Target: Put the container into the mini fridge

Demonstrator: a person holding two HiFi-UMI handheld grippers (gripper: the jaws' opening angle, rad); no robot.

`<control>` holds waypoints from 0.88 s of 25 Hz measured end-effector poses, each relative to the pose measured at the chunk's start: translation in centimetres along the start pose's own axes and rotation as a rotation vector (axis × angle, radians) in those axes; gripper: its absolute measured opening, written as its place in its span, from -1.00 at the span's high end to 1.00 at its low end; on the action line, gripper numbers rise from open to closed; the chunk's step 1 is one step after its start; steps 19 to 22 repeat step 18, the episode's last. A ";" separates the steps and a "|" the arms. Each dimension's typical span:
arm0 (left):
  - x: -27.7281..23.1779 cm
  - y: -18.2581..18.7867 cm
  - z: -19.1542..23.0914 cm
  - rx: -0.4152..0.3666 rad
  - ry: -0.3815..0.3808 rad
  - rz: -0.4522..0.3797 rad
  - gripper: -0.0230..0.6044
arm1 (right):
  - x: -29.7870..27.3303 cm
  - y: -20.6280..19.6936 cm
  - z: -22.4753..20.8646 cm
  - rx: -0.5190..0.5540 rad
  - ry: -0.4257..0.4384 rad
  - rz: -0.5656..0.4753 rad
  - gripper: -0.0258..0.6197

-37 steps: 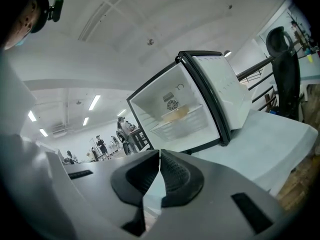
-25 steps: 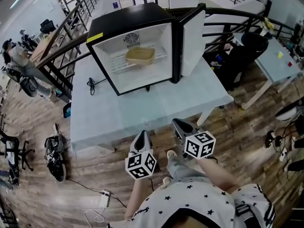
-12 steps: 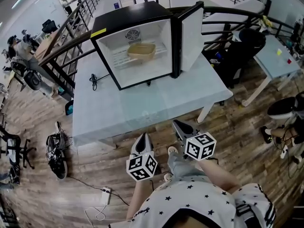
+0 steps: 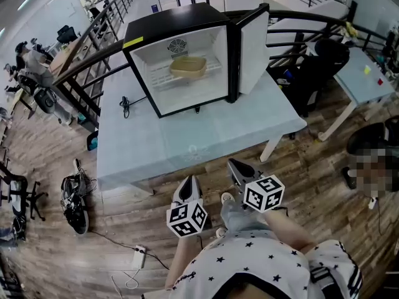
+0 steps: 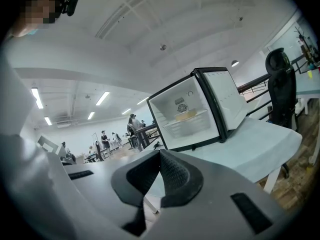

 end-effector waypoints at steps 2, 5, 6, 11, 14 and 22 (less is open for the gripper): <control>0.0 0.0 0.1 0.001 -0.002 0.004 0.91 | -0.1 0.0 0.2 -0.002 0.008 -0.002 0.85; -0.1 0.0 0.1 0.001 -0.007 0.007 0.91 | -0.2 0.1 0.2 -0.008 0.014 -0.008 0.85; -0.1 0.0 0.1 0.000 -0.008 0.007 0.91 | -0.1 0.2 0.2 -0.012 0.016 -0.010 0.85; 0.0 0.1 -0.1 -0.001 -0.008 0.010 0.91 | -0.1 0.3 0.2 -0.022 0.023 -0.015 0.85; 0.2 -0.1 0.1 0.001 -0.006 0.013 0.91 | -0.2 0.1 0.3 -0.032 0.025 -0.016 0.85; 0.1 -0.4 0.0 0.004 -0.005 0.015 0.91 | -0.1 -0.1 0.1 -0.042 0.026 -0.017 0.85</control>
Point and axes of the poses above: the fingertips, and each gripper's own axes: x backward along the fingers, z to its left, y out of its top, the point moved 8 cm from there along x, backward along the fingers, and after that the axes turned 4 degrees about x, right-handed, at the moved point
